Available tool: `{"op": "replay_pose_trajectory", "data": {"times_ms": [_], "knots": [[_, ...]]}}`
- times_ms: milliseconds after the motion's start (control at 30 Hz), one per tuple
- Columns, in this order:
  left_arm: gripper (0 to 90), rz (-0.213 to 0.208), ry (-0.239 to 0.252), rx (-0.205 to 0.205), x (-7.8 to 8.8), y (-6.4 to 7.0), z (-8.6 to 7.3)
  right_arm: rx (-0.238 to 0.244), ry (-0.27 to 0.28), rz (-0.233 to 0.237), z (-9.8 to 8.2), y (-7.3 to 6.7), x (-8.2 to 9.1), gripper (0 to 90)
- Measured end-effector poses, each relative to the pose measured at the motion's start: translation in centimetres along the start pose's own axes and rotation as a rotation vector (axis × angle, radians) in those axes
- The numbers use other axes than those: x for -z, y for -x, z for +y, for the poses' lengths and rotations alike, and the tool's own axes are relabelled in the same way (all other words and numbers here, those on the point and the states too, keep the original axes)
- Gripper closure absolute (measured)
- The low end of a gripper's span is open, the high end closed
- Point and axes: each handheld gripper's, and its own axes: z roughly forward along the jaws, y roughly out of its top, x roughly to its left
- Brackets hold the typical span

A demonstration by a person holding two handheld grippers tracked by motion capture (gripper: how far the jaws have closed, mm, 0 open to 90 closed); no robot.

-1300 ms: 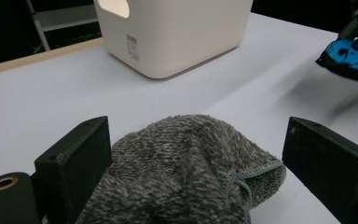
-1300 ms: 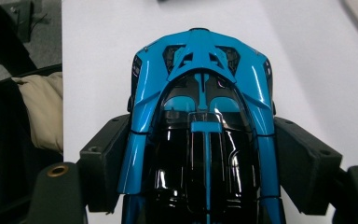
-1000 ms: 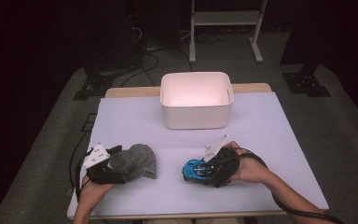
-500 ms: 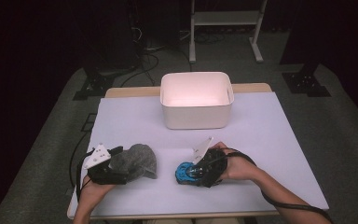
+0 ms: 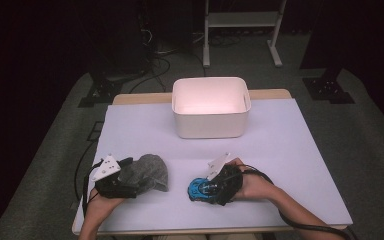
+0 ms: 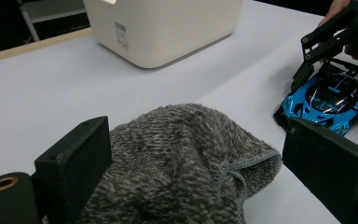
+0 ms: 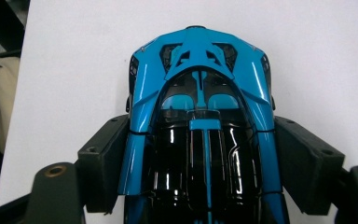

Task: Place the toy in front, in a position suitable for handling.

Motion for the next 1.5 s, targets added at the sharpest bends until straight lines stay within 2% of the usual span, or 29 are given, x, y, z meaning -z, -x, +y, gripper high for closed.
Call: {"op": "replay_pose_trajectory", "data": {"times_ms": [133, 167, 233, 333, 433, 733, 833, 933, 1067, 1167, 1233, 1267, 1333, 1467, 1500], "knots": [[7.2, -0.001, -0.005, -0.001, 0.0, 0.0, 0.0, -0.02, 0.023, 0.006, -0.1, 0.0, 0.2, 22.4], [7.2, -0.003, -0.007, -0.001, -0.1, 0.0, -0.1, -0.032, 0.053, 0.015, -0.1, 0.0, 0.6, 22.3], [7.3, -0.003, -0.008, -0.001, -0.1, 0.0, -0.1, -0.035, 0.057, 0.016, -0.1, 0.0, 0.7, 22.3], [7.3, -0.004, -0.009, 0.0, -0.1, 0.0, -0.1, -0.04, 0.072, 0.003, -0.2, -0.1, 1.3, 22.3], [7.3, -0.008, -0.016, 0.001, -0.2, 0.0, -0.1, -0.058, 0.109, -0.003, -0.7, -0.1, 2.2, 22.3], [8.2, -0.017, -0.061, -0.018, -0.8, 0.3, -0.2, -0.103, 0.173, -0.024, -2.1, 0.0, 4.2, 22.1], [11.4, -0.024, -0.08, -0.025, -0.9, 0.3, -0.2, -0.127, 0.216, -0.03, -2.8, -0.2, 4.9, 22.6], [13.1, -0.025, -0.1, -0.028, -1.1, 0.3, -0.4, -0.141, 0.23, -0.027, -3.3, -0.4, 5.1, 22.7], [15.1, -0.022, -0.126, -0.036, -1.5, 0.1, -0.5, -0.147, 0.224, -0.026, -3.6, -0.4, 4.9, 22.7], [20.3, -0.024, -0.145, -0.042, -1.7, 0.0, -0.5, -0.14, 0.208, -0.034, -3.7, -0.4, 4.8, 22.6], [28.8, -0.024, -0.159, -0.047, -1.9, -0.1, -0.5, -0.129, 0.198, -0.043, -3.8, -0.4, 4.9, 22.6], [28.8, -0.021, -0.18, -0.054, -2.0, -0.1, -0.6, -0.128, 0.198, -0.045, -3.9, -0.5, 4.9, 22.6], [41.2, -0.01, -0.226, -0.068, -2.4, -0.2, -0.7, -0.132, 0.187, -0.057, -4.3, -0.5, 5.1, 22.6], [49.1, -0.021, -0.26, -0.075, -2.8, -0.1, -1.0, -0.127, 0.184, -0.055, -4.8, -0.6, 5.2, 21.8], [52.9, -0.018, -0.283, -0.098, -3.1, 0.0, -1.1, -0.13, 0.189, -0.057, -5.0, -0.8, 5.4, 21.6]]}}
